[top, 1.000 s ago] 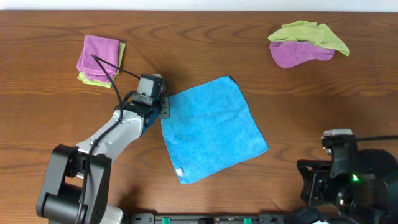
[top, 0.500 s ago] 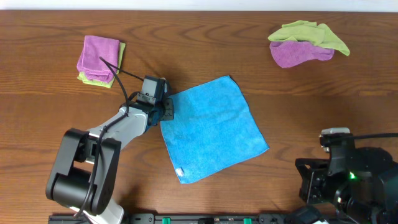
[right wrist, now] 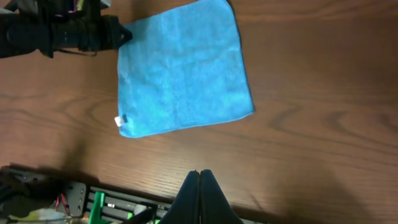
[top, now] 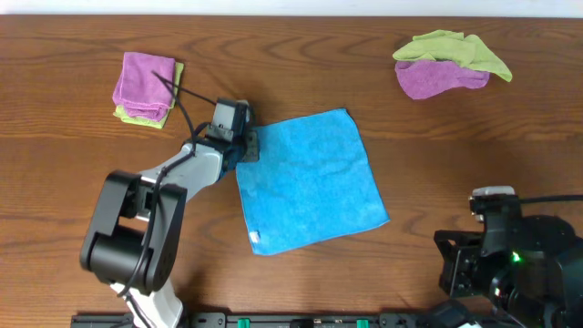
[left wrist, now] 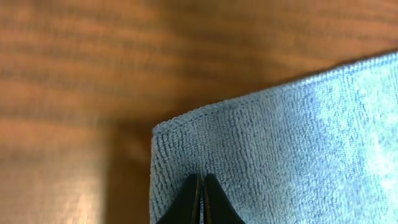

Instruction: Fold the cloth

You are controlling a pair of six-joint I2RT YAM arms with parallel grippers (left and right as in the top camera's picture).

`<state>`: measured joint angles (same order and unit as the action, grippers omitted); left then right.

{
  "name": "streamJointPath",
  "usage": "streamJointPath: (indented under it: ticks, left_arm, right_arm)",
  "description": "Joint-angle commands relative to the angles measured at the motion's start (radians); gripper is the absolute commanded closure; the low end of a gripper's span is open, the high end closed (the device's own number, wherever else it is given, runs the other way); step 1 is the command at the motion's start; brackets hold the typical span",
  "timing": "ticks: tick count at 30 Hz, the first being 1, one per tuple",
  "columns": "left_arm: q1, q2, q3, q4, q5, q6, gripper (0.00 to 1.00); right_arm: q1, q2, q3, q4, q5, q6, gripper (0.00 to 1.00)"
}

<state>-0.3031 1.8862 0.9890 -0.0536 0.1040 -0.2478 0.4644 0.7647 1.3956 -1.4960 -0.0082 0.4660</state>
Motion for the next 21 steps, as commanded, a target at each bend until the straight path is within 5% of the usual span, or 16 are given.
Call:
streamJointPath:
  ticks: [1,21]
  left_arm:
    - [0.0,0.074,0.064,-0.042,-0.026,0.055,0.94]
    - [0.0,0.254,0.461,-0.423,-0.044,0.208,0.94]
  right_arm:
    - [0.007,0.001,-0.006,0.01,0.02,-0.011,0.98]
    - [0.007,0.001,-0.006,0.008,0.039,-0.011,0.98]
